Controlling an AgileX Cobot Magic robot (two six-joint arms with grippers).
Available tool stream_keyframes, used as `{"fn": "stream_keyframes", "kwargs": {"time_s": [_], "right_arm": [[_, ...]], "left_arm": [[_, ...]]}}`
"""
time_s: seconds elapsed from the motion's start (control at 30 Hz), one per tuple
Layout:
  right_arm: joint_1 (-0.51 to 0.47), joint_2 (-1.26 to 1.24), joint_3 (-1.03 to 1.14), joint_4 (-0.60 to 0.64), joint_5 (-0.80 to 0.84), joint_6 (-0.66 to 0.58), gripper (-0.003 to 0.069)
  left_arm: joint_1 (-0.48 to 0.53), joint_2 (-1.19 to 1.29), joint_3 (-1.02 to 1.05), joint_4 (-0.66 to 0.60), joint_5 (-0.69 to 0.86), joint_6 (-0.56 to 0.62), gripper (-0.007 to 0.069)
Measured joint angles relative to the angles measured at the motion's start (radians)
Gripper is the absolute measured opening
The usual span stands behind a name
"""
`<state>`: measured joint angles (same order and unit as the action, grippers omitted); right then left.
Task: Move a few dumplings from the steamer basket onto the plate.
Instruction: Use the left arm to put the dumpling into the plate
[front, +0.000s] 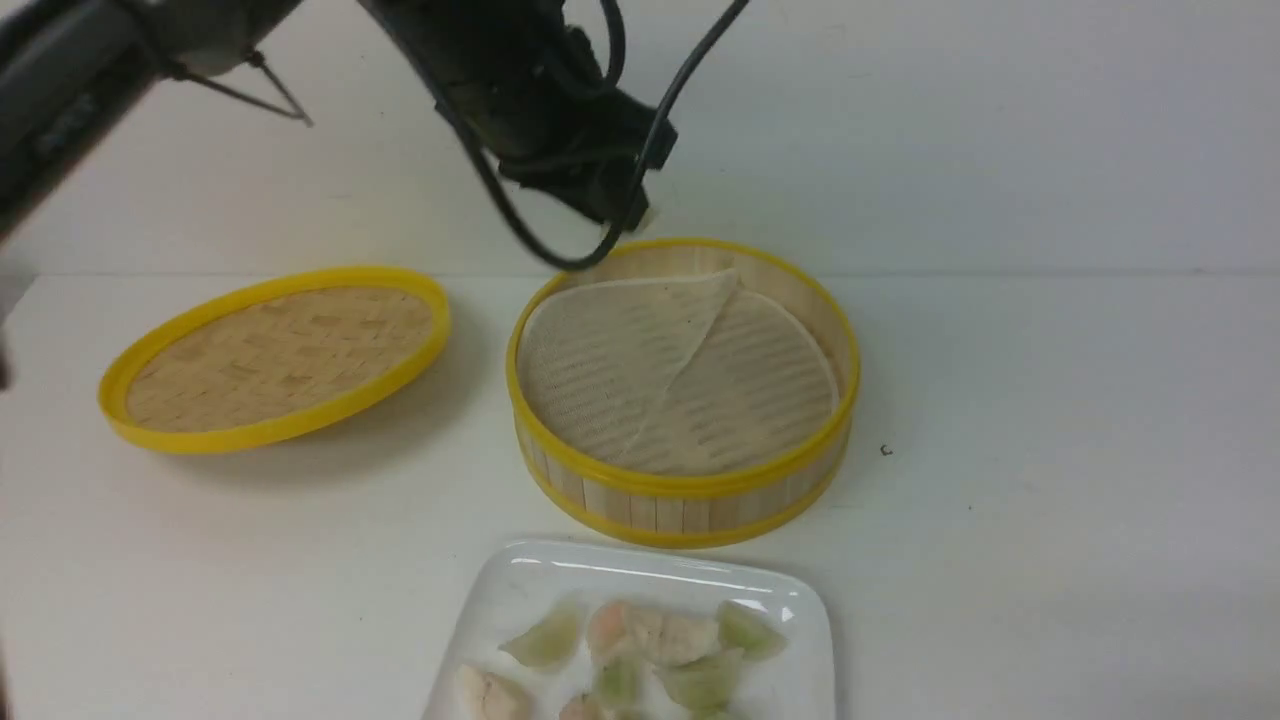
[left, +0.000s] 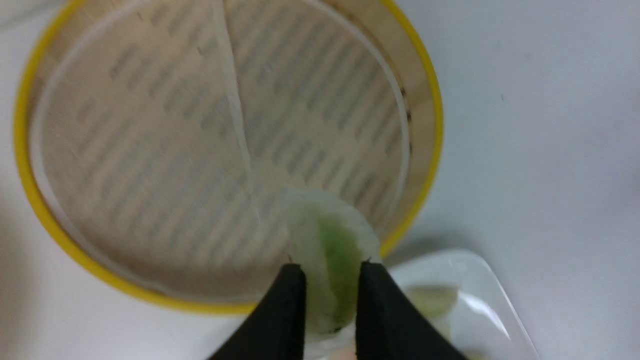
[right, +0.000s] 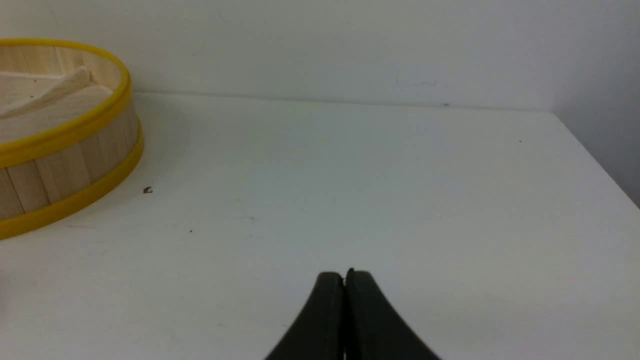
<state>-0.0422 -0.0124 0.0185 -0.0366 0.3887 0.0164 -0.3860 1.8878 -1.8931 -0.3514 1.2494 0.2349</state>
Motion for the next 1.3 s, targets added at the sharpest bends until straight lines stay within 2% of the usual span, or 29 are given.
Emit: {"fn": "stream_keyframes", "kwargs": {"time_s": [0.13, 0.3, 0.4, 0.53, 0.73, 0.83, 0.93, 1.1, 1.2, 1.3], "right_arm": [[0.000, 0.000, 0.000, 0.000, 0.000, 0.000, -0.0015], [0.000, 0.000, 0.000, 0.000, 0.000, 0.000, -0.0015], [0.000, 0.000, 0.000, 0.000, 0.000, 0.000, -0.0015], [0.000, 0.000, 0.000, 0.000, 0.000, 0.000, -0.0015], [0.000, 0.000, 0.000, 0.000, 0.000, 0.000, -0.0015], [0.000, 0.000, 0.000, 0.000, 0.000, 0.000, -0.0015], [0.000, 0.000, 0.000, 0.000, 0.000, 0.000, -0.0015], [0.000, 0.000, 0.000, 0.000, 0.000, 0.000, -0.0015], [0.000, 0.000, 0.000, 0.000, 0.000, 0.000, -0.0015], [0.000, 0.000, 0.000, 0.000, 0.000, 0.000, -0.0015]], "left_arm": [[-0.079, -0.134, 0.304, -0.005, -0.019, 0.006, 0.0108], [-0.160, -0.159, 0.536, -0.012, -0.098, 0.008, 0.0108], [-0.190, -0.158, 0.638, -0.011, -0.129, 0.007, 0.0108], [-0.198, -0.158, 0.721, -0.005, -0.259, 0.006, 0.0098], [-0.198, -0.149, 0.740, 0.013, -0.360, 0.006, 0.0113], [-0.198, -0.104, 0.740, 0.033, -0.370, -0.012, 0.0181], [-0.198, -0.041, 0.740, 0.045, -0.368, -0.039, 0.0294], [-0.198, -0.027, 0.712, 0.066, -0.344, -0.048, 0.0400], [-0.198, -0.042, 0.664, 0.089, -0.303, -0.056, 0.0407], [-0.198, -0.098, 0.555, 0.166, -0.202, -0.117, 0.0362]]}}
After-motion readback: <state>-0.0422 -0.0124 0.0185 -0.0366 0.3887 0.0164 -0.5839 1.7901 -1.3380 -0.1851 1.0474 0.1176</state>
